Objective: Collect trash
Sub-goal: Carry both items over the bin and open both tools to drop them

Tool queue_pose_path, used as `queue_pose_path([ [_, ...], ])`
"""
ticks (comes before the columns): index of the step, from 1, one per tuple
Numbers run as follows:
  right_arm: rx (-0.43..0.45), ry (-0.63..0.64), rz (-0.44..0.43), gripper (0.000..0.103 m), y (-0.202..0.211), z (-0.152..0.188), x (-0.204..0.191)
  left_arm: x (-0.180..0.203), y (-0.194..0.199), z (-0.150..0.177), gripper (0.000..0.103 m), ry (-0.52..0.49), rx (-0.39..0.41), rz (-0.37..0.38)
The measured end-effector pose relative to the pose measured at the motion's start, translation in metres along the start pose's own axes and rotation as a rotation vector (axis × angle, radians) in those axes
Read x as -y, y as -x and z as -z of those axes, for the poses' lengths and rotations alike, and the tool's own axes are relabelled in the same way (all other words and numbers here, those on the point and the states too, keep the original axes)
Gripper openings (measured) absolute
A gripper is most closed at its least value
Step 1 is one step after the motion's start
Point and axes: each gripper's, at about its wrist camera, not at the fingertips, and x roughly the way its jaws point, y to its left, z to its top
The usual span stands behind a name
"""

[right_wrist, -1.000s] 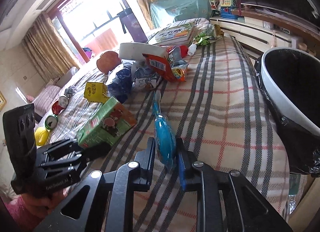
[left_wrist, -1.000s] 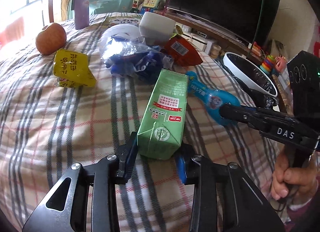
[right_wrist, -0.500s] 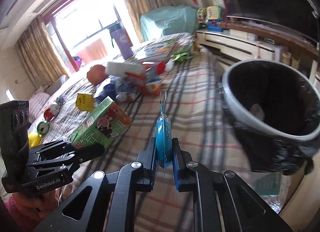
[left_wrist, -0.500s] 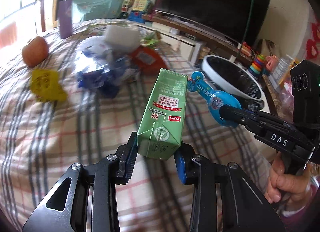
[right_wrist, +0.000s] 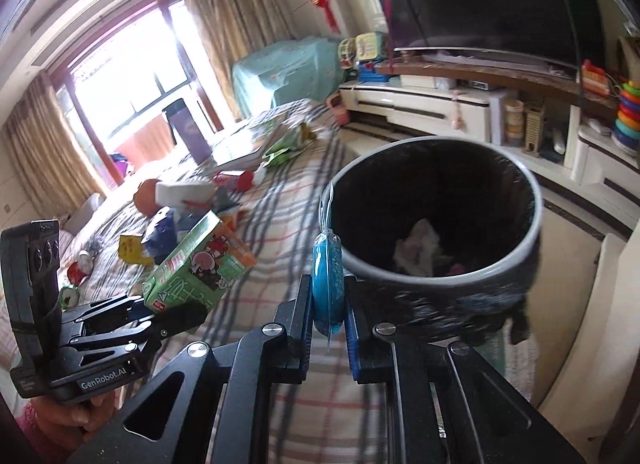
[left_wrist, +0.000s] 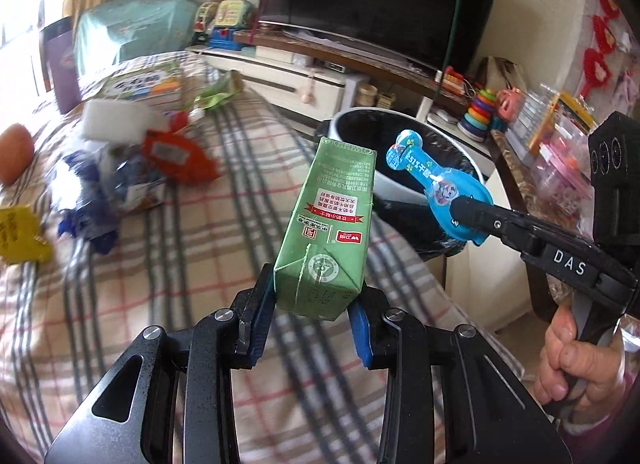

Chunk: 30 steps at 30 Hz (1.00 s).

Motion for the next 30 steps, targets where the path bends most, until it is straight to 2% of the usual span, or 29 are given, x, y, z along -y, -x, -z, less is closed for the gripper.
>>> queue_pose_path([
  [15,0.021,-0.041,0.062,0.014,0.005,-0.019,0.041,0.036,-0.028,-0.032,0.033,-0.069,-0.026,0.041],
  [30,-0.007,-0.057,0.095,0.014,-0.013,-0.044,0.071,0.062,-0.058,-0.073,0.033,-0.118,-0.034,0.064],
])
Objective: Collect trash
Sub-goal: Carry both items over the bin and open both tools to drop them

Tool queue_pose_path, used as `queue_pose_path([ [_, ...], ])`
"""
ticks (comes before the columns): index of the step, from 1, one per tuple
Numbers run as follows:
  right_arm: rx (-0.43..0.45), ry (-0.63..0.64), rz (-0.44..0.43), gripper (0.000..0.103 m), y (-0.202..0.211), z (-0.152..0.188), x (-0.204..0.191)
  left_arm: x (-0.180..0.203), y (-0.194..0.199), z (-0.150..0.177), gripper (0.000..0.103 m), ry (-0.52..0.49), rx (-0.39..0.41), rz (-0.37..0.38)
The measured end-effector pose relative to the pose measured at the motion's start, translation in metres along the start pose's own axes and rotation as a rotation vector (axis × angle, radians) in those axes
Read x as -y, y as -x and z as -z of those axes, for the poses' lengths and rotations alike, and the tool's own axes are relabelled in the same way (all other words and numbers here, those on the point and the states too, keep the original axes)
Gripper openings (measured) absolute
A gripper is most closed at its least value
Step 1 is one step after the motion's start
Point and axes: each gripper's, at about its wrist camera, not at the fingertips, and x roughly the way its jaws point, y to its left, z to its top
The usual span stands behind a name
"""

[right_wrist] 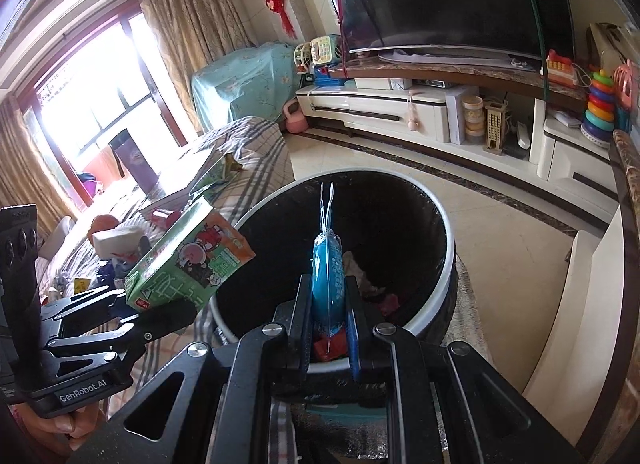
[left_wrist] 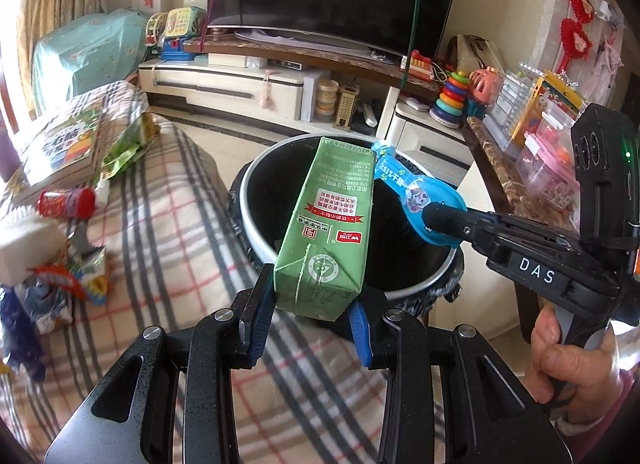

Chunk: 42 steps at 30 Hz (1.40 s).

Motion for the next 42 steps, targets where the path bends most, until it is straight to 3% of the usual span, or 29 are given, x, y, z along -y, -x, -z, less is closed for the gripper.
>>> queue_pose_path([
  [15,-0.026,-0.018,0.003,0.014,-0.013,-0.013,0.016,0.004,-0.027,-0.016,0.033,0.0,-0.025,0.008],
  [20,-0.028,-0.031,-0.006,0.02,-0.015,-0.016,0.019,0.002,-0.032,-0.019,0.036,0.019,-0.035,0.008],
  [22,-0.025,-0.041,-0.014,0.034,-0.014,-0.016,0.019,0.001,-0.03,-0.017,0.056,0.03,-0.027,0.007],
  [24,-0.018,-0.047,-0.016,0.044,-0.012,-0.016,0.021,0.0,-0.026,-0.016,0.06,0.034,-0.012,0.001],
  [29,-0.011,-0.049,-0.031,0.048,-0.007,-0.012,0.015,-0.007,-0.015,-0.005,0.064,0.056,-0.003,-0.012],
  [34,0.01,-0.042,-0.065,0.071,0.001,-0.009,0.002,-0.024,0.002,0.016,0.067,0.108,0.004,-0.027],
  [42,0.016,0.005,-0.135,0.086,0.004,0.002,-0.039,-0.053,0.036,0.053,0.07,0.188,0.024,-0.077],
])
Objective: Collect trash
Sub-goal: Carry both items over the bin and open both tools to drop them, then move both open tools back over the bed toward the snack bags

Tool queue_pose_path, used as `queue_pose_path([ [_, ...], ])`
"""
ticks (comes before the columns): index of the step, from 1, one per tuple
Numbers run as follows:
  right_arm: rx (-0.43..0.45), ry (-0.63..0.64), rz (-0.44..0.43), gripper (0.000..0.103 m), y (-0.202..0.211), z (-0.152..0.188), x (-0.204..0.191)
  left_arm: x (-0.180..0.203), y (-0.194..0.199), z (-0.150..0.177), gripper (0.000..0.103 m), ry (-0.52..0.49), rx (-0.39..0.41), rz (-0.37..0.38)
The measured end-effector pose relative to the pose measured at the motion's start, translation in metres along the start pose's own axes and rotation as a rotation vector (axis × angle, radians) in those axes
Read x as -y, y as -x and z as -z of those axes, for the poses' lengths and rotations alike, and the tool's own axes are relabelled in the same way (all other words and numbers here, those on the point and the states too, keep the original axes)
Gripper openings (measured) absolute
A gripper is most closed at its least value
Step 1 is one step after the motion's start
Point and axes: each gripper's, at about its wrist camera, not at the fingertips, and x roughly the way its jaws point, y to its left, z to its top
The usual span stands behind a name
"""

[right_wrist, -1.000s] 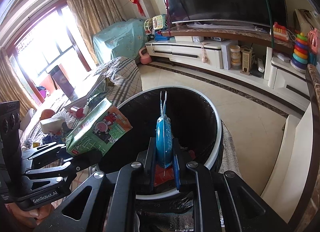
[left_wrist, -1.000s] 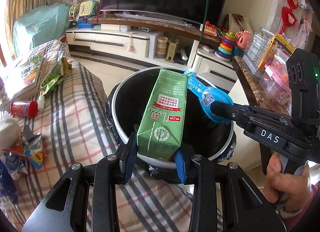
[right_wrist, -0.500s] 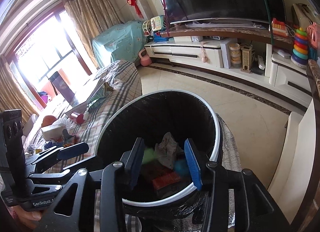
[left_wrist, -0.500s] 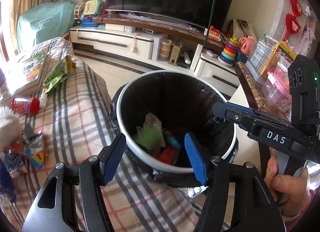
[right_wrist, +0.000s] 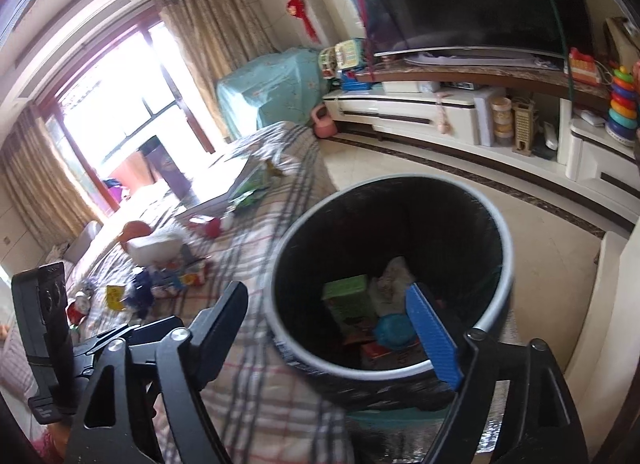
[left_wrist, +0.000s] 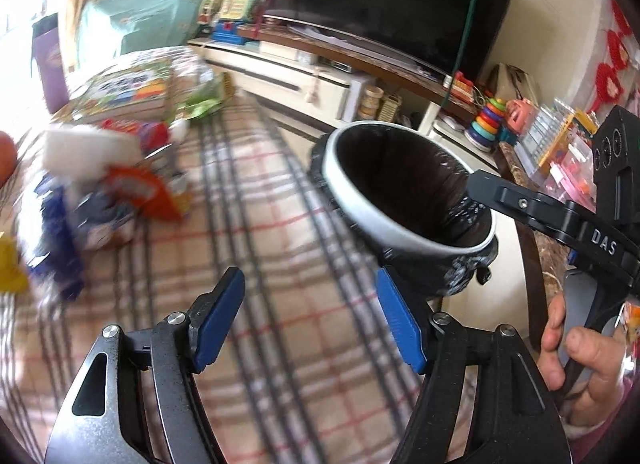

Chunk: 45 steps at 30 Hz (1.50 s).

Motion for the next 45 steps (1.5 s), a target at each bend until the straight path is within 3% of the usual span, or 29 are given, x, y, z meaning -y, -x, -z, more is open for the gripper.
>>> queue_pose_path([
  [10,-0.053,0.073,-0.063,0.088,-0.02,0.02,-0.05,-0.057,0.038,0.03,0.07,0.109,0.063,-0.094],
  [25,-0.098,0.172,-0.132,0.088,-0.054,0.038,-0.111,-0.124,0.065,0.06,0.07,0.241,0.078,-0.172],
  [32,-0.085,0.194,-0.143,0.088,-0.07,0.039,-0.128,-0.144,0.068,0.065,0.07,0.287,0.078,-0.202],
  [45,-0.148,0.234,-0.138,0.088,-0.103,0.041,-0.15,-0.188,0.074,0.07,0.071,0.387,0.074,-0.24],
])
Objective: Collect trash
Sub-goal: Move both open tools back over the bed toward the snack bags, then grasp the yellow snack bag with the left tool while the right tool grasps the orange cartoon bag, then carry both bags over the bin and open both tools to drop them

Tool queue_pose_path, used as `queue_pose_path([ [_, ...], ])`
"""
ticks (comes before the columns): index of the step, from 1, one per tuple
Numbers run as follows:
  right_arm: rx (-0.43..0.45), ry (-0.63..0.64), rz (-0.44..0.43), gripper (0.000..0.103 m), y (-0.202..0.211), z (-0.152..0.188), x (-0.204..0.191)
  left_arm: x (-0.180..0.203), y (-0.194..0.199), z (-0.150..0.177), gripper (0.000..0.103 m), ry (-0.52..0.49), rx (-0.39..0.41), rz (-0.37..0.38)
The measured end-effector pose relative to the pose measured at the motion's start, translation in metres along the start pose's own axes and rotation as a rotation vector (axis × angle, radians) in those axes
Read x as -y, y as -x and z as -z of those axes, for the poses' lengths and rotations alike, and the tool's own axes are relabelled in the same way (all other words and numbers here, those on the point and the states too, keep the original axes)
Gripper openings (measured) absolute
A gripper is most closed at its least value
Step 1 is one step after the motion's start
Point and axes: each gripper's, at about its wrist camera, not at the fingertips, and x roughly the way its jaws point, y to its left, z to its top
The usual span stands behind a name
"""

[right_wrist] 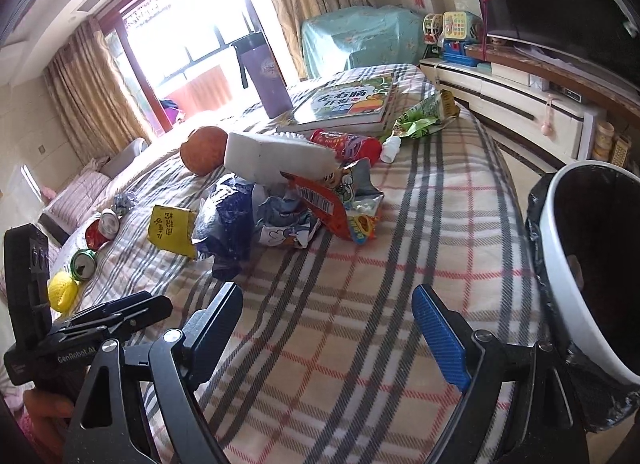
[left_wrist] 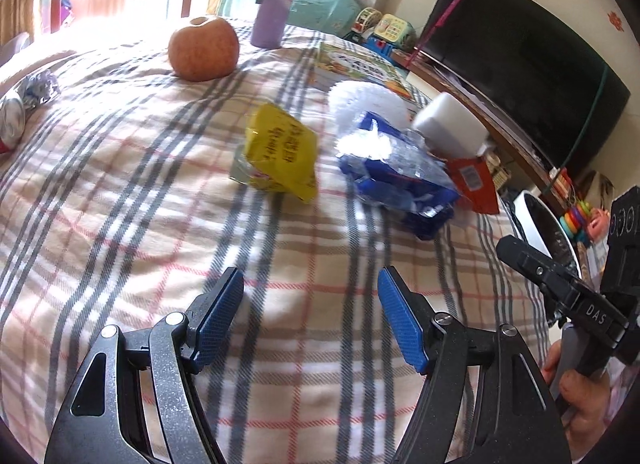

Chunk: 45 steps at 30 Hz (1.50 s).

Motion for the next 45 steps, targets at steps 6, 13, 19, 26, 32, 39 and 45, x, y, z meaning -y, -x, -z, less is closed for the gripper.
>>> queue_pose_path([
  [6,0.003,-0.004,0.012,0.088,-0.011,-0.011,0.003,-0.013,-0.005,-0.015,0.071,0.041,0.003,0.007],
  [13,0.032,-0.01,0.037,0.087,-0.024,-0.027,0.006,-0.022,-0.009,-0.043,0.071,0.077,0.062,-0.004],
  [19,0.032,-0.014,0.063,0.065,-0.033,-0.032,0.008,-0.024,-0.027,-0.055,0.064,0.077,0.04,0.004],
  [26,0.026,-0.012,0.074,0.016,-0.028,-0.027,0.011,-0.017,-0.031,-0.05,0.014,0.039,0.018,0.059],
  [32,0.034,-0.012,0.058,0.01,-0.011,-0.017,0.012,-0.009,-0.021,-0.038,0.011,0.029,0.013,0.076],
  [39,0.047,-0.036,0.05,0.009,0.013,-0.003,0.019,0.012,-0.003,-0.02,0.011,0.0,0.005,0.124],
  [45,0.067,-0.051,0.047,0.009,0.034,0.006,0.023,0.039,0.009,-0.01,0.011,-0.048,-0.005,0.174],
])
